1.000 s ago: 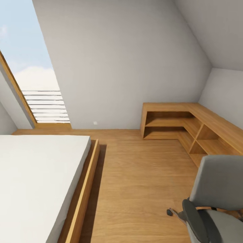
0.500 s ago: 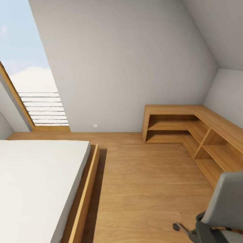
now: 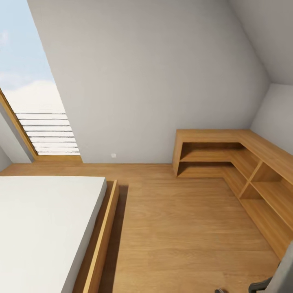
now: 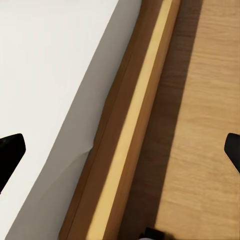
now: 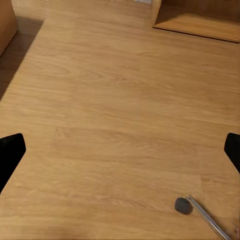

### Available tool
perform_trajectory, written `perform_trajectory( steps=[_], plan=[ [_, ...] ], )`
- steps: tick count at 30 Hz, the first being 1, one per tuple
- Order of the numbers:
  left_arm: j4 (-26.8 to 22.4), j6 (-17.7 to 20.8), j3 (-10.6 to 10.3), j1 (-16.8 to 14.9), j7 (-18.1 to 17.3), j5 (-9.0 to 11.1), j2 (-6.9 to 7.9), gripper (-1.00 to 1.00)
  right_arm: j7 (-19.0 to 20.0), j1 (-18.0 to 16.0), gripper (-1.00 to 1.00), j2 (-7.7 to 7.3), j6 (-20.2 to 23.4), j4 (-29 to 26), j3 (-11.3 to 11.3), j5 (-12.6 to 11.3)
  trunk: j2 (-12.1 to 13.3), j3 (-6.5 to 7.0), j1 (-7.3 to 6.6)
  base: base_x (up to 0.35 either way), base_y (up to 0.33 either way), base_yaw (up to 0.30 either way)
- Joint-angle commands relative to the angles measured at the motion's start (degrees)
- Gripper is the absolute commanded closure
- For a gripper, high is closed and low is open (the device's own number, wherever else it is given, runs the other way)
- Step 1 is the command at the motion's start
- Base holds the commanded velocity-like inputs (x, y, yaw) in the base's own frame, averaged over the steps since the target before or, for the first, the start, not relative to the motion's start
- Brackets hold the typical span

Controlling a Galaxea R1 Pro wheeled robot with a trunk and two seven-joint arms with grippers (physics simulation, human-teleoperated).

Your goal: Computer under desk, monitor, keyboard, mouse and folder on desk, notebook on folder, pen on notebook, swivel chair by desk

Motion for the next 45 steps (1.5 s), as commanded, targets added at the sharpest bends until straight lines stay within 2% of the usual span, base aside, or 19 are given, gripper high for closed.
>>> perform_trajectory(
  steps=[1, 34, 45],
  plan=[
    [-0.04, -0.09, -0.49, -0.03, 0.41, 0.17, 0.02, -1.00, -0.30, -0.05, -1.00, 0.03, -0.13, 0.07, 0.51, -0.23, -0.11, -0.11, 0.06, 0.330, 0.000, 0.000],
    [-0.04, -0.09, -0.49, -0.03, 0.41, 0.09, 0.02, -1.00, -0.29, -0.05, -1.00, 0.05, -0.09, 0.07, 0.58, -0.13, -0.11, -0.11, 0.06, 0.335, 0.000, -0.001],
    [-0.04, -0.09, -0.49, -0.03, 0.41, 0.08, 0.02, -1.00, -0.22, -0.05, -1.00, 0.03, -0.09, 0.07, 0.58, -0.13, -0.11, -0.11, 0.06, 0.338, 0.000, -0.199]
  ],
)
